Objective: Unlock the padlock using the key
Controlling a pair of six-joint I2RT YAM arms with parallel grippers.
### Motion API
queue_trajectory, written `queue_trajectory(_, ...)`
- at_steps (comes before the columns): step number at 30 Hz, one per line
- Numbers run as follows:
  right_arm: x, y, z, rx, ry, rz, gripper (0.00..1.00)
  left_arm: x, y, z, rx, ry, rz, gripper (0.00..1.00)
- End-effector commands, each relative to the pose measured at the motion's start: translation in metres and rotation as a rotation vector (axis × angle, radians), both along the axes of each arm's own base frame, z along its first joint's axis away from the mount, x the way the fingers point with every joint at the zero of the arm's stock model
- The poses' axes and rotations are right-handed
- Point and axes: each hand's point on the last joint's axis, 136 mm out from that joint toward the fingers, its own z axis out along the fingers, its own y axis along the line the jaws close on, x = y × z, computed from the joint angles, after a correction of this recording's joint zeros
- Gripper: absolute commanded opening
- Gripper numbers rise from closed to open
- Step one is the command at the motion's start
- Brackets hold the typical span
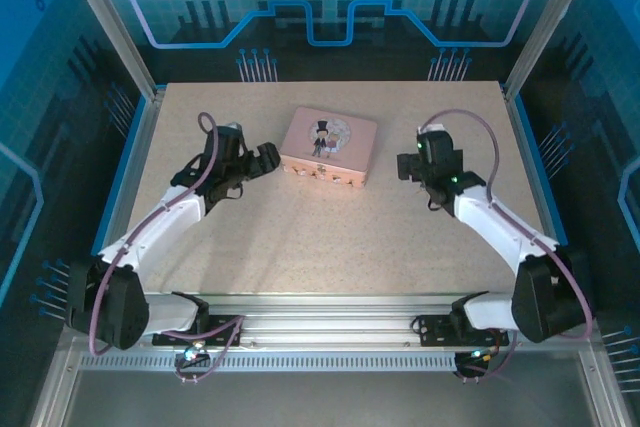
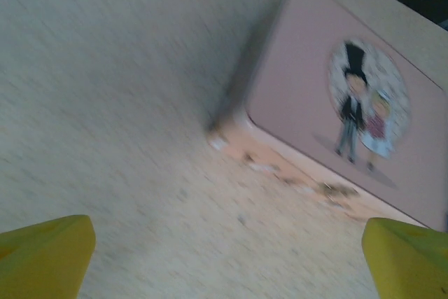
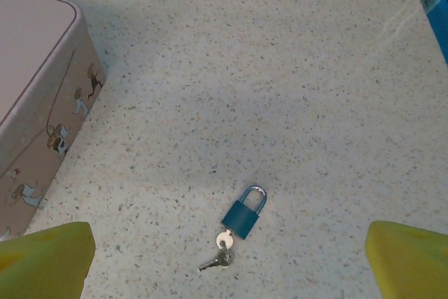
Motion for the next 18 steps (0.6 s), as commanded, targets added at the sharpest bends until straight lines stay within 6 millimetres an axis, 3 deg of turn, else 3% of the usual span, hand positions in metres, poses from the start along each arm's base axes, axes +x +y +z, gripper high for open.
queue_trajectory(1, 0.011, -0.004, 0.012, 0.030, -0.218, 0.024, 1.00, 0.001, 0.059, 0.013, 0.391, -0.089, 0.077, 0.99)
queue_trajectory(8, 0.017, -0.037, -0.012, -0.047, -0.212, -0.074, 1.00, 0.005, 0.111, -0.030, 0.432, -0.167, 0.187, 0.99)
queue_trajectory(12, 0.019, -0.043, -0.015, -0.089, -0.267, -0.058, 1.00, 0.016, 0.114, -0.049, 0.410, -0.246, 0.194, 0.99)
queue_trajectory(15, 0.019, -0.048, -0.028, -0.027, -0.247, -0.038, 1.00, 0.022, 0.117, -0.072, 0.442, -0.228, 0.189, 0.99)
queue_trajectory(18, 0.017, -0.044, -0.035, 0.003, -0.288, 0.007, 1.00, 0.029, 0.107, -0.072, 0.461, -0.293, 0.122, 0.99)
